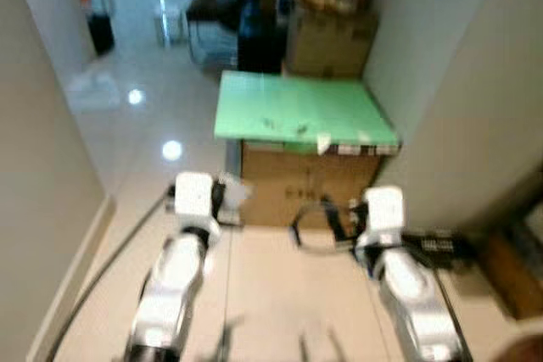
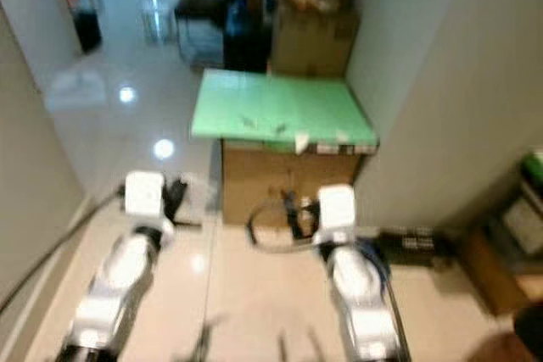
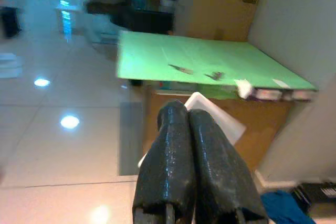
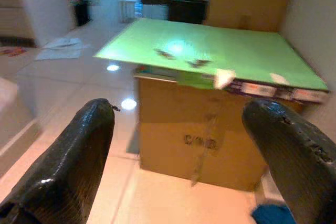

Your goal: Hang keys on a hook

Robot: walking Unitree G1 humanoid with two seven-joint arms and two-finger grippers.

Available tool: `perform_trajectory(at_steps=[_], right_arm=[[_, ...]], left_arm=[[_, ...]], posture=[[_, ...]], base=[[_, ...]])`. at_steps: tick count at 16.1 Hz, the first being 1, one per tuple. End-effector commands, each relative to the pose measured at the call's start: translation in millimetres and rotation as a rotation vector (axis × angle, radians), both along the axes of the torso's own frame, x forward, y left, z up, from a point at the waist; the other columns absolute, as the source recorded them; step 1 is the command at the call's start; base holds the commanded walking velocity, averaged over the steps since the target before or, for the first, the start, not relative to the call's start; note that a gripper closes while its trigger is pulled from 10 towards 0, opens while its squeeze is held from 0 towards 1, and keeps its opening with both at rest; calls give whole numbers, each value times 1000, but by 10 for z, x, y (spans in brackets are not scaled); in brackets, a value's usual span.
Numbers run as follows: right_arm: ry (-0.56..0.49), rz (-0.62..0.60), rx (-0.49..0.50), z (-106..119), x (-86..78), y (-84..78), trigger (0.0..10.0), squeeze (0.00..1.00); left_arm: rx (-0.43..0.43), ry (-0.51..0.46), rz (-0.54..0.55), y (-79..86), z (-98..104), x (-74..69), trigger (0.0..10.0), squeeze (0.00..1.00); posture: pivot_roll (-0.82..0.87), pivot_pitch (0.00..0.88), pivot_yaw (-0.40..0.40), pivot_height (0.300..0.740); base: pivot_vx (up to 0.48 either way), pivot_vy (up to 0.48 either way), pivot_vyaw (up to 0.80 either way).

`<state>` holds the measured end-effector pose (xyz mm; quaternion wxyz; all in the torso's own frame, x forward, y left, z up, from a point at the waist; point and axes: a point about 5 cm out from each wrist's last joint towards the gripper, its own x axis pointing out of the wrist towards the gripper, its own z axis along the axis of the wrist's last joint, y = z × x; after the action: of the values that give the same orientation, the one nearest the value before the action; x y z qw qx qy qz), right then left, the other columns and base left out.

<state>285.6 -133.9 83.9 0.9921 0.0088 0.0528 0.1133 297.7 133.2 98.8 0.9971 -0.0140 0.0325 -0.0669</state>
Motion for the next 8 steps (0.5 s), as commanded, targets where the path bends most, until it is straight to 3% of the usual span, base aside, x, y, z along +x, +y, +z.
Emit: perform_trajectory(at_steps=[1, 6, 8], right_arm=[[-21, 18, -14, 45, 20, 9, 10000, 1000], [-35, 20, 6, 76, 72, 32, 10000, 1000], [-47, 28, 8, 107, 107, 47, 10000, 1000]], left_arm=[[-6, -11, -11, -36, 37, 25, 10000, 0], [-11, 17, 9, 33, 0, 79, 10000, 0], [48, 25, 38, 84, -23, 111, 10000, 0]], posture=[[-50, 0, -40, 736], [-54, 0, -33, 736], [-53, 0, -31, 736]], base=[[0, 0, 744], [0, 0, 695], [0, 0, 644]])
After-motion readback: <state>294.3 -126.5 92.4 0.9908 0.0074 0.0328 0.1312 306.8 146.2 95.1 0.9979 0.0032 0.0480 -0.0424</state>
